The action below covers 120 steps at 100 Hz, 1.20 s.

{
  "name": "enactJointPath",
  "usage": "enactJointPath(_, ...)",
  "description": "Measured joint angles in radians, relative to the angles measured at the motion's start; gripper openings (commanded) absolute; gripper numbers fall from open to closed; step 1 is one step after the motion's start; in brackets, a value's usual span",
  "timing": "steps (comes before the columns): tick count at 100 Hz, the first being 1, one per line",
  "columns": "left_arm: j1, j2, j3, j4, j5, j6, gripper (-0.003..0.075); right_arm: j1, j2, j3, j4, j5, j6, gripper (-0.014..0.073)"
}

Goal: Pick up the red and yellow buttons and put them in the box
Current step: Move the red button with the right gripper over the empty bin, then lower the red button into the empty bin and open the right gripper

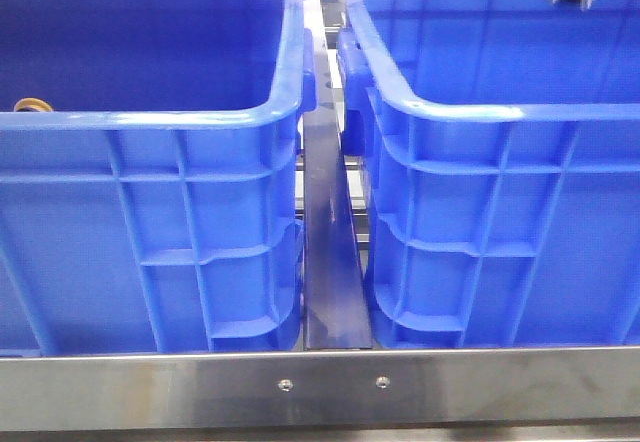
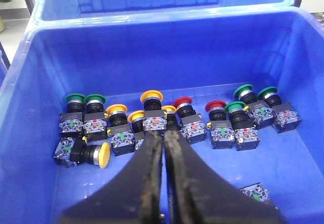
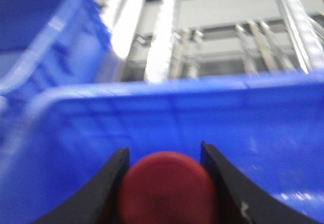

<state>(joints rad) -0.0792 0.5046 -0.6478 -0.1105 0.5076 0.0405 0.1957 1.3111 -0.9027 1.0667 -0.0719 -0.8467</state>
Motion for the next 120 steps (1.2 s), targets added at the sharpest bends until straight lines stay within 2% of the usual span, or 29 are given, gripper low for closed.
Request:
enactJointPath(18,0.0,0.0,0.0,0.0,0.0,0.0,-0.0019,0.0,0.146,-0.008,0.004,-0.063,-0.002,0.0136)
enactJointPath(49,0.0,0.0,0.002,0.0,0.0,0.0,-0.0019,0.0,0.359,-0.093,-0.003,-0.08,-0.002,0.0136)
enactJointPath(97,0.0,0.0,0.002,0.0,0.001,0.0,-0.0019,0.0,0.471,-0.149,-0.005,-0.094,-0.002,0.0138)
enactJointPath(108,0.0,0.0,0.002,0.0,0.001,0.0,-0.0019,0.0,0.471,-0.152,-0.005,-0.088,-0.002,0.0212)
enactJointPath(120,0.0,0.0,0.002,0.0,0.002,0.0,-0.0019,0.0,0.471,-0.152,-0.005,-0.078,-0.002,0.0417)
